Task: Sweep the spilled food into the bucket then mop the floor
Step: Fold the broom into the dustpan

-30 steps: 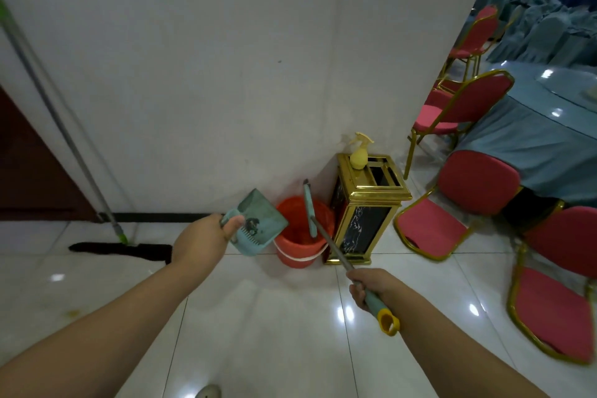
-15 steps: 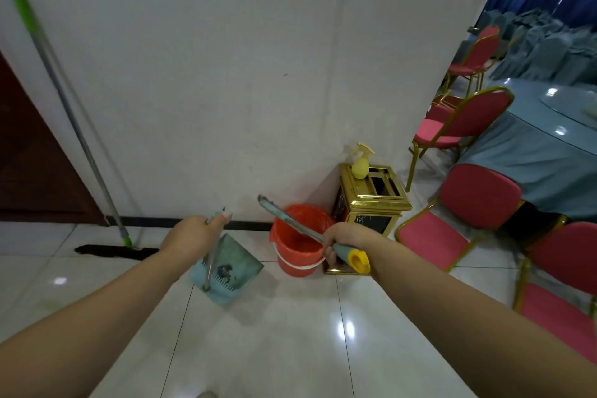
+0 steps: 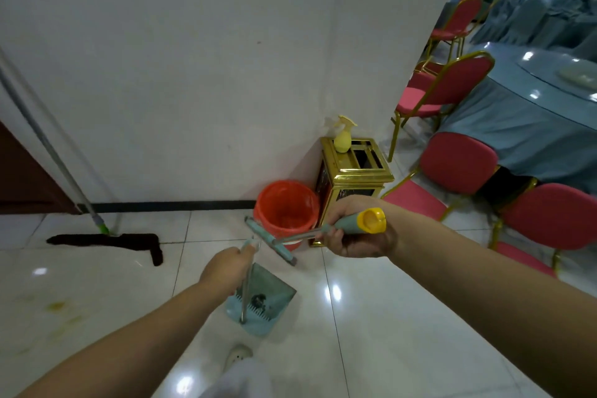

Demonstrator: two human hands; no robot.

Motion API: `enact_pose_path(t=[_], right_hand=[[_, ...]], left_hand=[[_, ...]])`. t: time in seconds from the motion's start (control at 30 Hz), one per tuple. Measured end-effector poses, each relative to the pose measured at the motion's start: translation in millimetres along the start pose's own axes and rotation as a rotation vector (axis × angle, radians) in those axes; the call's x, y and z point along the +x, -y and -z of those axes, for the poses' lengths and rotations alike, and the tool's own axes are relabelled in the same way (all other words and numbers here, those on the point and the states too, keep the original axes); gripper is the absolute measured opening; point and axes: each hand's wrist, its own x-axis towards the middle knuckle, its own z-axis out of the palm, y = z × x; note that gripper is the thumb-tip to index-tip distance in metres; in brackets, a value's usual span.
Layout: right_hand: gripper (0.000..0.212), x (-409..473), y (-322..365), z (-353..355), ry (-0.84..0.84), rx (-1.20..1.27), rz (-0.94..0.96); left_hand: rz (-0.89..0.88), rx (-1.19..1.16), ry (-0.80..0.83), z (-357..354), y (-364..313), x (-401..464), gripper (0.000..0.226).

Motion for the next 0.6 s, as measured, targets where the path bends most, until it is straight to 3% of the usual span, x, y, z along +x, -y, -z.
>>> enact_pose_path(t=[0.2,0.33,0.6], right_hand=[[0.016,9.9,7.4,36.0,-0.035,-0.058,-0.112],[0.017,31.8,12.6,61.4,-0.113,-0.127,-0.190],[0.021,58.9,46.7,85.8,-0.184,-0.305,-0.292]], left_hand=[[0.007,-0.084,0.119,-56.8,-12.8,11.9,0.047],[0.006,-0.183,0.265,-96.3,-28.1,15.0,0.039],[0.434,-0.528,0.519,-161.1,-73.7,35.6,0.041]])
